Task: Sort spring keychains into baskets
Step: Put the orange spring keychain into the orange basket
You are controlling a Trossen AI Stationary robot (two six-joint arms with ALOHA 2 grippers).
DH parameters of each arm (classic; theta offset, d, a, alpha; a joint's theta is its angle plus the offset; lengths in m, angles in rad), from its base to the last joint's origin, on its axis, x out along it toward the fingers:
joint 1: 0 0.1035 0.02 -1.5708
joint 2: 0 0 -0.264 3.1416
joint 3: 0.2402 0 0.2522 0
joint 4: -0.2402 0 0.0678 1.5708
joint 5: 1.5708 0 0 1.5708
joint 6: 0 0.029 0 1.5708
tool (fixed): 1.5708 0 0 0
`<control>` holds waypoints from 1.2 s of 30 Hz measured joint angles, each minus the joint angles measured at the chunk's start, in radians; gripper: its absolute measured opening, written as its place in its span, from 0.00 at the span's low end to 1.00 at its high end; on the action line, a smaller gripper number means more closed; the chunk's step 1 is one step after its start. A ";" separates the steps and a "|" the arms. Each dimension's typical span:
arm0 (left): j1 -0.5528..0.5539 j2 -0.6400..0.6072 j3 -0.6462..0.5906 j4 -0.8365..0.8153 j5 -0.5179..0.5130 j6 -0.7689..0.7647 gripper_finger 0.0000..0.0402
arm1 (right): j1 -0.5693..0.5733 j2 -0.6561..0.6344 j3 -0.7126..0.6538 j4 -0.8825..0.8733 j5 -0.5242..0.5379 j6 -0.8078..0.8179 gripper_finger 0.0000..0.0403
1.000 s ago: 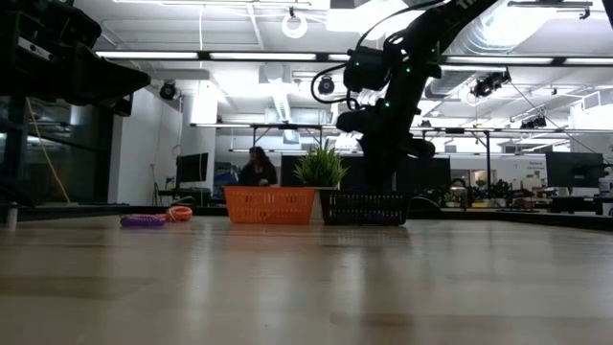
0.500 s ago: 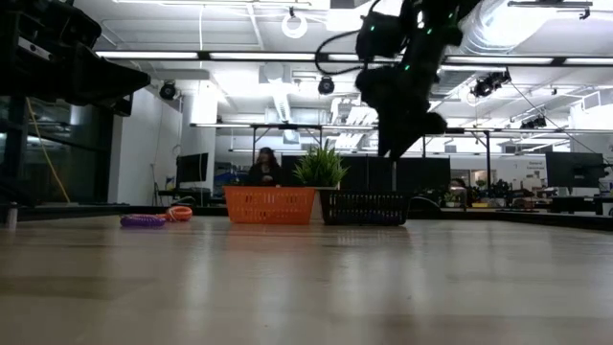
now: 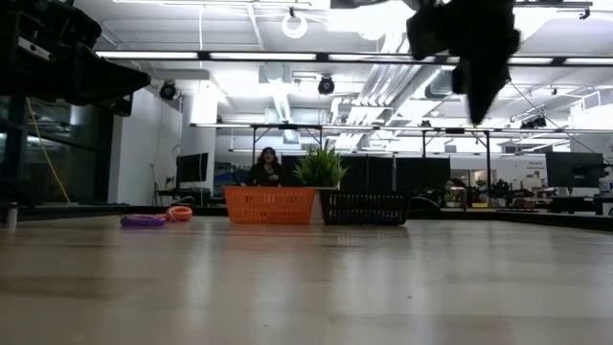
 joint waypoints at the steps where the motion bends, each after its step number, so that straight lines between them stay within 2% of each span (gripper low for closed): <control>1: 0.000 0.000 0.000 0.000 0.000 0.000 0.00 | 0.034 -0.004 0.000 -0.008 0.003 0.015 0.32; 13: 0.000 0.000 0.000 0.000 0.000 0.000 0.00 | 0.427 -0.008 -0.017 -0.015 0.031 0.278 0.32; 20: 0.000 0.000 0.000 0.000 0.000 0.000 0.00 | 0.617 -0.008 -0.122 0.142 -0.005 0.422 0.32; 26: 0.000 0.000 0.000 0.000 0.000 0.000 0.00 | 0.724 -0.007 -0.220 0.319 -0.082 0.445 0.32; 36: 0.000 0.000 0.000 0.000 0.000 0.000 0.00 | 0.914 -0.007 -0.314 0.373 -0.075 0.434 0.32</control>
